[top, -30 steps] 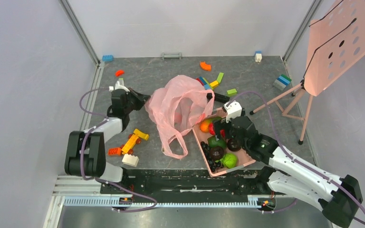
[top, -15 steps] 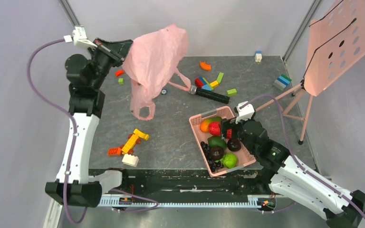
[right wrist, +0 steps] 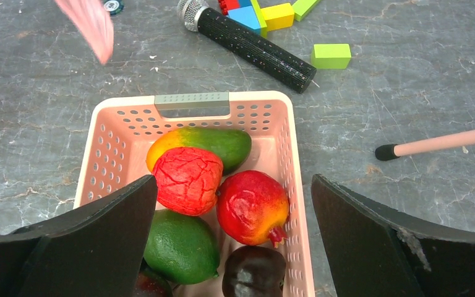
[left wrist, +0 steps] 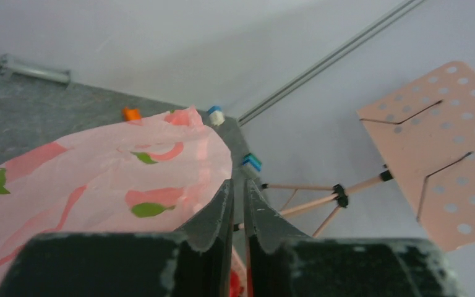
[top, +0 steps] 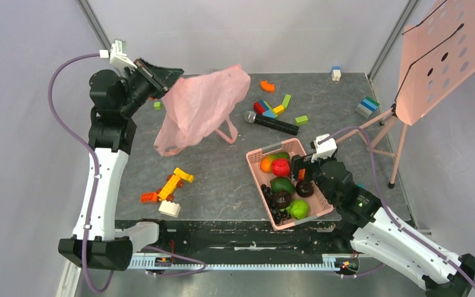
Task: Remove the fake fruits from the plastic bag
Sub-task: Place the plastic bag at the center of the board, then reset both arms
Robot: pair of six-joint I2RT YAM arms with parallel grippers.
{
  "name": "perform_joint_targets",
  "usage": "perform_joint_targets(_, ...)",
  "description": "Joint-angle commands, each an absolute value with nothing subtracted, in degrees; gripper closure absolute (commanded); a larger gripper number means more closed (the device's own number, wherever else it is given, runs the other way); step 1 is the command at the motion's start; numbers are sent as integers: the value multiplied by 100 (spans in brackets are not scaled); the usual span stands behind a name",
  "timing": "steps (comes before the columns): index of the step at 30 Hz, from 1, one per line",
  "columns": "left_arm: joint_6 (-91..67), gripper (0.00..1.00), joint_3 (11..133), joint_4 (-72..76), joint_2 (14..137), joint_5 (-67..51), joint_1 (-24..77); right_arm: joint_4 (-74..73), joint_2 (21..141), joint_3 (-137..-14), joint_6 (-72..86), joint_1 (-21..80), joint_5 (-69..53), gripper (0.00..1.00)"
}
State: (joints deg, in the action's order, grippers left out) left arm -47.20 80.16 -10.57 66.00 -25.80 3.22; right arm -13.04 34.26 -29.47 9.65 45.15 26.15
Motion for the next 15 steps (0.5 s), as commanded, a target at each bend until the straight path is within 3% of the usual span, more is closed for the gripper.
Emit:
perform_joint_targets(1,-3852,79,8129,-2261,6423,-2188,284,-1095,3350,-2842,1094,4509,2784,2)
perform_joint_targets(6,-3015,8,8088,-3017,6379,-1041,243,-1056,3445,-2804,1137,4509,2698,2)
perform_joint_targets(7,-2871,1,8093,-3121,6339,-780,239,-1049,3453,-2797,1140,4514,2696,2)
perform_joint_targets(15,-2163,0,7352,-3245,5513,-26,242,-978,3502,-2761,1109,4509,2714,2)
